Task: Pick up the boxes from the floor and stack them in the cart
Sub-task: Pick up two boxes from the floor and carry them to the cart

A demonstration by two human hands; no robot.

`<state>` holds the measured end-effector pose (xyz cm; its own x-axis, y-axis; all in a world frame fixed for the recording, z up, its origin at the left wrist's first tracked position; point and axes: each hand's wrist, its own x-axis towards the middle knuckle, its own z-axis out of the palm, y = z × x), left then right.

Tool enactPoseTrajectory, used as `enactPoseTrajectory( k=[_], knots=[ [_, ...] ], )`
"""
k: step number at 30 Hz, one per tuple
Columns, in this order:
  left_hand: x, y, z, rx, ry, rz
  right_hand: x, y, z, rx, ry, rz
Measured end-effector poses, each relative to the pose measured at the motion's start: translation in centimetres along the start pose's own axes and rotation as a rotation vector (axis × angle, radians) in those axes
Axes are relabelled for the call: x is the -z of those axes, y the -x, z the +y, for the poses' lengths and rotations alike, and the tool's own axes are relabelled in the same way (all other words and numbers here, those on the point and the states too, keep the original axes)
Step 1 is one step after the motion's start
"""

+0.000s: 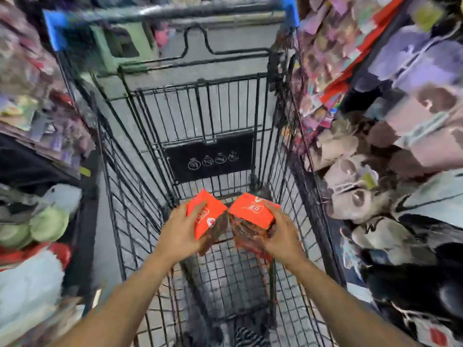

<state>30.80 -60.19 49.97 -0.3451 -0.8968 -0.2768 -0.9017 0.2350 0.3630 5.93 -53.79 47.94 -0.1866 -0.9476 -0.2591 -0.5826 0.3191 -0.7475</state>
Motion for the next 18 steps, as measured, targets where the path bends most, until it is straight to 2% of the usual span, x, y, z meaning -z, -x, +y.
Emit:
enactPoseTrajectory(
  k=[3,6,9,12,15,18],
  knots=[
    [-2.4,-3.5,-2.4,-0.005,0.008,-0.037,-1.8,-4.3,2.7,0.009,0.009,-0.030],
    [-4.3,-6.1,-4.3,-0.120,-0.003,-0.011,-3.3,-7.6,4.8,0.050,-0.015,-0.036],
    [-5.8,-8.0,-6.0,-0.187,0.022,-0.099,-4.9,-9.6,6.5,0.070,-0.056,-0.087],
    [-7.4,-9.5,-7.5,-0.240,-0.058,-0.072,-6.3,-11.3,8.2,0.051,-0.064,-0.135],
    [-8.5,-10.2,-8.5,-0.197,-0.182,-0.089,-6.7,-12.6,9.4,0.077,-0.036,-0.201],
    [-9.4,-9.8,-8.0,-0.034,-0.099,-0.042,-6.5,-13.1,9.6,0.031,-0.201,-0.209]
  ],
)
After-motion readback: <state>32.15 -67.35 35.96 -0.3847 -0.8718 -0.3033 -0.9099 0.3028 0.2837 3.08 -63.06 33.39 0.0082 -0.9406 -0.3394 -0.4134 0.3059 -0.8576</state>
